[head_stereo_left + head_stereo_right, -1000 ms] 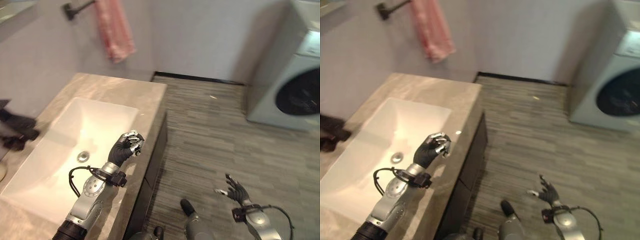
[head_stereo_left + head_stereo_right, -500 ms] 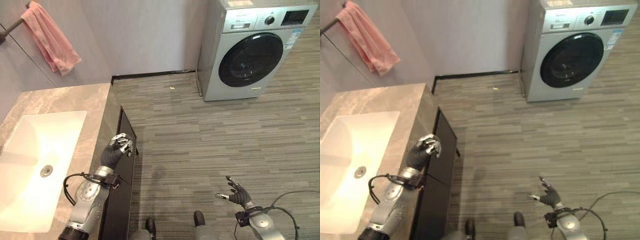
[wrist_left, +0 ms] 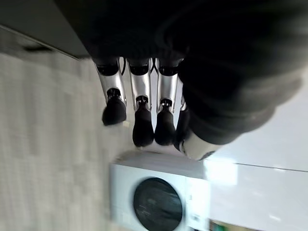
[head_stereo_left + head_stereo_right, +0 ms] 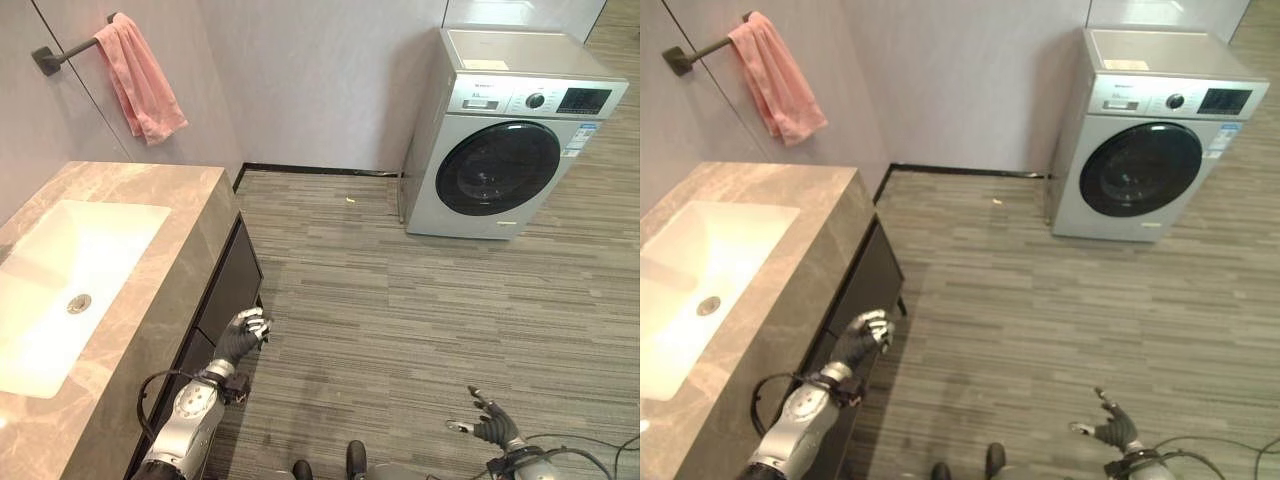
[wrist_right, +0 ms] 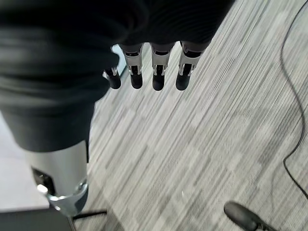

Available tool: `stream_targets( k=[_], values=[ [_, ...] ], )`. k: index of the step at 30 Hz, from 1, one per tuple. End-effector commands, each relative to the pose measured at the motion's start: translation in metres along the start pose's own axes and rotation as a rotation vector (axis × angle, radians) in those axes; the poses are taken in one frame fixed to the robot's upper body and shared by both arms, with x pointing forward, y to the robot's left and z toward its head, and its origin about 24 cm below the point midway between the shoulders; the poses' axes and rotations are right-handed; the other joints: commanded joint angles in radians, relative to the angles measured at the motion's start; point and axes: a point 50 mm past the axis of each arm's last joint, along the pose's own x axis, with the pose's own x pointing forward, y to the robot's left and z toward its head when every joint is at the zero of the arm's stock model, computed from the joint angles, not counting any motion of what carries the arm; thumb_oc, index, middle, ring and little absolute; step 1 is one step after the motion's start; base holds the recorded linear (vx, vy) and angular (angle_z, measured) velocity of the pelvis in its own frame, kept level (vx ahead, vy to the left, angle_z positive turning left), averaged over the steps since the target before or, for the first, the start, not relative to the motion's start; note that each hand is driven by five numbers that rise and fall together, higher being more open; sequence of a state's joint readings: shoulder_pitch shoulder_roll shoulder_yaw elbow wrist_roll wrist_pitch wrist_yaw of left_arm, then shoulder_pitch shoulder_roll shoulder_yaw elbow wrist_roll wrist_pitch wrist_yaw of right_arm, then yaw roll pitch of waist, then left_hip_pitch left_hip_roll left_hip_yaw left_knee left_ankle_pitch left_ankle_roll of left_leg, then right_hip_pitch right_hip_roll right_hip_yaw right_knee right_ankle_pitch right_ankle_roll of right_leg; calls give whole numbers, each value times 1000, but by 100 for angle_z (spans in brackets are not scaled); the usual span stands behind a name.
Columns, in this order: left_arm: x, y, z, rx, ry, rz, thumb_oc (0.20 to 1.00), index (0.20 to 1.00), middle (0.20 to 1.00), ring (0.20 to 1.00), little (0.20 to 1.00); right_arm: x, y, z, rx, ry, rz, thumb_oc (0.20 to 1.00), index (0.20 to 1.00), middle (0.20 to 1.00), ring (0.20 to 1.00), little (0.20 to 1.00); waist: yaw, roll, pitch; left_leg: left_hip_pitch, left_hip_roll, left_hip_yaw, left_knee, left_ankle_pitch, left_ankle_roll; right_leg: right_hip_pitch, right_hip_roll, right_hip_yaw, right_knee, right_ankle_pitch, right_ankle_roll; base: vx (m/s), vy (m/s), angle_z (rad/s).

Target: Put brush and paste in cup on sink, flatten towel.

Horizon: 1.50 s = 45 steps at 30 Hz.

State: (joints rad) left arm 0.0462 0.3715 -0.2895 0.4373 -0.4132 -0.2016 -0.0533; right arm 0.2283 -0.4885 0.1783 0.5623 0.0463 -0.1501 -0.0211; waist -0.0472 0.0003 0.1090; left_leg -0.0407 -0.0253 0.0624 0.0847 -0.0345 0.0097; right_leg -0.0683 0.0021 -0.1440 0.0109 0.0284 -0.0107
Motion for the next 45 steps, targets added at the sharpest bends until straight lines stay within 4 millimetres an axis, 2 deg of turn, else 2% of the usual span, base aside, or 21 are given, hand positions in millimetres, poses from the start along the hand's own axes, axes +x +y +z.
stream_targets(
  k=[1, 2, 3, 5, 7, 9, 12, 13, 17, 18, 20, 25, 29, 36, 38, 39, 40, 43, 45],
  values=[
    [-3, 11, 3, 95, -10, 46, 1000, 1000, 1000, 1000, 1000, 10, -13, 21, 19, -83, -47, 1000, 1000, 1000, 1000, 1000, 15, -27, 5, -1, 0, 10, 2, -2, -21, 78, -48, 62, 16, -20, 124, 83, 123, 1],
    [-9, 13, -17, 183, 83, 57, 1000, 1000, 1000, 1000, 1000, 10, -7, 14, 11, -51, -35, 1000, 1000, 1000, 1000, 1000, 16, -19, -3, 29, -3, 8, -49, 5, -14, 75, -48, 66, 19, -20, 132, 67, 102, -3],
    [-9, 13, -18, 184, 83, 57, 1000, 1000, 1000, 1000, 1000, 10, -7, 14, 11, -51, -35, 1000, 1000, 1000, 1000, 1000, 17, -19, -2, 31, -3, 9, -52, 6, -13, 76, -48, 67, 19, -21, 132, 65, 93, -9],
    [-14, 15, -32, 218, 146, 78, 1000, 1000, 1000, 1000, 1000, 11, -4, 14, 14, -49, -28, 1000, 1000, 1000, 1000, 1000, 20, -16, -8, 43, -3, 15, -77, 12, -11, 72, -48, 69, 20, -19, 137, 34, 55, -16],
    [-21, 18, -54, 273, 257, 108, 1000, 1000, 1000, 1000, 1000, 14, 1, 12, 27, -32, -24, 1000, 1000, 1000, 1000, 1000, 23, -10, -14, 55, -4, 22, -108, 20, -7, 67, -50, 74, 14, -14, 143, 30, 71, -22],
    [-30, 18, -82, 296, 391, 149, 1000, 1000, 1000, 1000, 1000, 14, 12, 2, 68, 19, -9, 1000, 1000, 1000, 1000, 1000, 28, -5, -27, 75, -2, 32, -131, 26, -7, 76, -52, 78, -7, -11, 143, 50, 48, -21],
    [-33, 17, -91, 282, 434, 178, 1000, 1000, 1000, 1000, 1000, 14, 18, -5, 96, 55, -4, 1000, 1000, 1000, 1000, 1000, 29, -5, -28, 81, 0, 30, -129, 25, -10, 84, -52, 76, -14, -14, 141, 20, -20, -7],
    [-31, 16, -95, 297, 471, 195, 1000, 1000, 1000, 1000, 1000, 15, 26, -15, 141, 116, 4, 1000, 1000, 1000, 1000, 1000, 29, -9, -29, 81, 5, 25, -113, 19, -16, 92, -49, 73, -13, -23, 134, -10, -98, 9],
    [-23, 18, -88, 266, 440, 230, 1000, 1000, 1000, 1000, 1000, 18, 33, -18, 248, 152, 16, 1000, 1000, 1000, 1000, 1000, 23, -18, -11, 61, 12, 13, -1, -20, -26, 89, -38, 57, 69, -74, 114, -55, -142, 6],
    [-13, 16, -75, 236, 378, 228, 1000, 1000, 1000, 1000, 1000, 22, 27, -11, 305, 123, 14, 1000, 1000, 1000, 1000, 1000, 21, -26, 43, -19, 21, 8, 186, -81, -37, 18, -41, 35, 247, -134, 104, -161, -157, 11],
    [-9, 12, -71, 219, 360, 219, 1000, 1000, 1000, 1000, 1000, 23, 25, -14, 345, 145, -13, 1000, 1000, 1000, 1000, 1000, 21, -30, 63, -57, 33, 5, 283, -126, -37, -18, -52, 19, 338, -164, 104, -98, -121, 30],
    [-6, 13, -72, 203, 375, 233, 1000, 1000, 1000, 1000, 1000, 29, 26, -11, 369, 158, -39, 1000, 1000, 1000, 1000, 1000, 8, -24, 58, -49, 47, 24, 298, -137, -33, -17, -44, 45, 352, -174, 98, 9, -25, 9],
    [-6, 17, -76, 190, 406, 255, 1000, 1000, 1000, 1000, 1000, 32, 33, -6, 331, 150, -1, 1000, 1000, 1000, 1000, 1000, -11, -31, 64, -22, 55, 50, 274, -134, -34, -8, -31, 77, 350, -171, 86, 35, -41, -27],
    [-12, 16, -83, 150, 430, 272, 1000, 1000, 1000, 1000, 1000, 30, 27, -7, 365, 139, -27, 1000, 1000, 1000, 1000, 1000, -37, -32, 76, -6, 72, 66, 185, -86, -46, -26, -10, 107, 318, -159, 76, 54, -95, -15],
    [-13, 18, -84, 156, 432, 270, 1000, 1000, 1000, 1000, 1000, 25, 24, -13, 373, 144, -37, 1000, 1000, 1000, 1000, 1000, -41, -38, 80, -34, 74, 55, 217, -33, -68, -6, -9, 105, 281, -150, 71, 125, -167, -6],
    [-12, 19, -82, 163, 426, 266, 1000, 1000, 1000, 1000, 1000, 20, 20, -19, 374, 150, -53, 1000, 1000, 1000, 1000, 1000, -47, -43, 94, -92, 70, 58, 319, 16, -90, 15, -20, 92, 257, -137, 63, 138, -173, 8],
    [-10, 19, -81, 166, 424, 268, 1000, 1000, 1000, 1000, 1000, 19, 18, -21, 368, 161, -60, 1000, 1000, 1000, 1000, 1000, -47, -44, 102, -110, 69, 67, 329, 33, -95, 27, -27, 84, 249, -134, 62, 143, -125, 22],
    [-11, 21, -82, 161, 427, 285, 1000, 1000, 1000, 1000, 1000, 18, 16, -25, 340, 181, -74, 1000, 1000, 1000, 1000, 1000, -47, -22, 104, -158, 44, 103, 201, 18, -71, 59, -32, 79, 205, -131, 76, 197, 1, 15],
    [-13, 20, -84, 168, 437, 286, 1000, 1000, 1000, 1000, 1000, 18, 17, -26, 324, 190, -82, 1000, 1000, 1000, 1000, 1000, -36, -2, 104, -201, 49, 124, 95, 89, -67, 97, -16, 95, 174, -134, 82, 284, 49, 20]
  ],
)
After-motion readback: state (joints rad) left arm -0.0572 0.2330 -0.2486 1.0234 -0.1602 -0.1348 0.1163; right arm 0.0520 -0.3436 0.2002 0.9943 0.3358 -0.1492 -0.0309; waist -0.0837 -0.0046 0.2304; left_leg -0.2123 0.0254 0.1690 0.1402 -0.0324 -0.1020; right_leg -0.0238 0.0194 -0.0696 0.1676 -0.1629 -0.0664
